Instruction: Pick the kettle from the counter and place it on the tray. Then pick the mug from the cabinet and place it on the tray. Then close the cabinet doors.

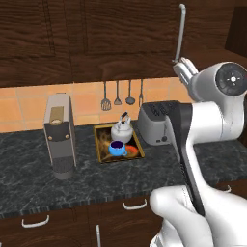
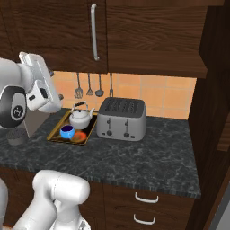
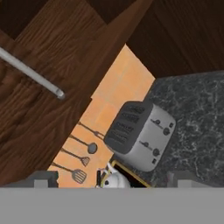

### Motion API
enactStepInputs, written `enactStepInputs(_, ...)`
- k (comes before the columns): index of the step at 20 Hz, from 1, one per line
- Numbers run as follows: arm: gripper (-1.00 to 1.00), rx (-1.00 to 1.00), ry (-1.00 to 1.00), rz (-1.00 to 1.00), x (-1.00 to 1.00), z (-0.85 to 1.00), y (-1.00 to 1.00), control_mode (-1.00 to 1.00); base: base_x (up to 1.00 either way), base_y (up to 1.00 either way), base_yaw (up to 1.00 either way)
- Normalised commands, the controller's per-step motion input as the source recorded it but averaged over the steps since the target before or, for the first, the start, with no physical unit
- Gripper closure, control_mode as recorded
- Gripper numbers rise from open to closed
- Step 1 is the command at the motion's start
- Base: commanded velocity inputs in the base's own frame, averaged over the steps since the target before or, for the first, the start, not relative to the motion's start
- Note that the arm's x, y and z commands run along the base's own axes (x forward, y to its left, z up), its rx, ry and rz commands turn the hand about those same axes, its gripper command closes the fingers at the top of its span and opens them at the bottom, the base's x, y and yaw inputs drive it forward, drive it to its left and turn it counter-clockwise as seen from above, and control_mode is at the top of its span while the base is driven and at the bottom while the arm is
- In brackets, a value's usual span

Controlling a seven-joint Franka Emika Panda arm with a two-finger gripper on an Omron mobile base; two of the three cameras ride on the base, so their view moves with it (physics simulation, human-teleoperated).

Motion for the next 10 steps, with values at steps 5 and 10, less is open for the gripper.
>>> enactStepInputs(5,-1.0,0.02,-0.01,-0.42,-0.44,0.0,-0.58,-1.0,0.0,0.0,0.0)
enactStepInputs(10,-1.0,0.08,-0.02,-0.34,-0.49,0.0,-0.65,-1.0,0.0,0.0,0.0)
